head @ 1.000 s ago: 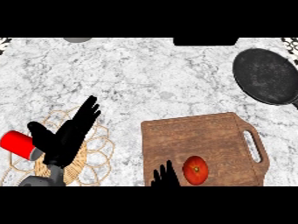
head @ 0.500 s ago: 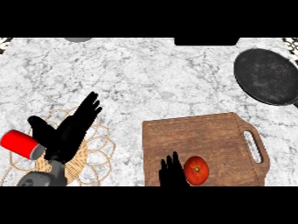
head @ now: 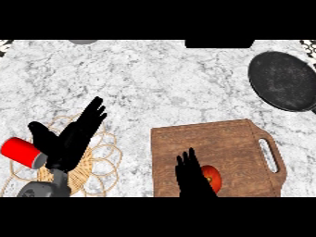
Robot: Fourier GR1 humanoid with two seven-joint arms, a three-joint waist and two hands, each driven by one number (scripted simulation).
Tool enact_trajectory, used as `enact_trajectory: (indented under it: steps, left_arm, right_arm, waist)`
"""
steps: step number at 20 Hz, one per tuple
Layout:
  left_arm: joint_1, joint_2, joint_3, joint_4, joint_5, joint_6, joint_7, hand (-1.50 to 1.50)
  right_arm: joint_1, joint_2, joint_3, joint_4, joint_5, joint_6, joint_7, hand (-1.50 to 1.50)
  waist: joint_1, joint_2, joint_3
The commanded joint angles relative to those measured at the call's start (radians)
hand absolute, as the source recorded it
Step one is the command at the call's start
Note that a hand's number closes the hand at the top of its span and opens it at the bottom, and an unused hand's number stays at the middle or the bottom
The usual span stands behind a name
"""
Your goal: Pick the tomato from the cutting board and place it in the pan
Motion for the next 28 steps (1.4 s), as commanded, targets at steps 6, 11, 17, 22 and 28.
enact_trajectory:
  steps: [6,11,17,22,28]
  left_arm:
    - [0.012,-0.028,-0.006,-0.018,-0.036,0.005,0.004,0.00]
    - [-0.008,-0.005,0.017,-0.037,-0.025,-0.025,0.053,0.00]
    - [0.048,-0.019,0.035,-0.023,-0.021,-0.011,-0.016,0.00]
    - [0.038,-0.003,0.052,-0.044,-0.020,-0.005,-0.003,0.00]
    - [0.033,-0.044,0.001,-0.010,-0.049,-0.009,-0.028,0.00]
  right_arm:
    - [-0.073,-0.051,-0.006,0.040,0.086,-0.151,-0.191,1.50]
    - [-0.044,-0.053,0.007,0.124,0.183,-0.267,-0.229,1.50]
    - [0.100,0.173,-0.442,0.197,-0.051,-0.316,0.025,1.50]
    - [0.124,0.385,-0.748,0.207,-0.139,-0.446,0.262,1.50]
    - [-0.005,0.433,-0.807,0.148,-0.045,-0.716,0.406,1.50]
  waist:
    - [0.003,0.000,0.000]
    - [0.000,0.000,0.000]
    - [-0.066,0.013,0.008]
    - [-0.055,0.007,0.006]
    - [-0.009,0.001,0.001]
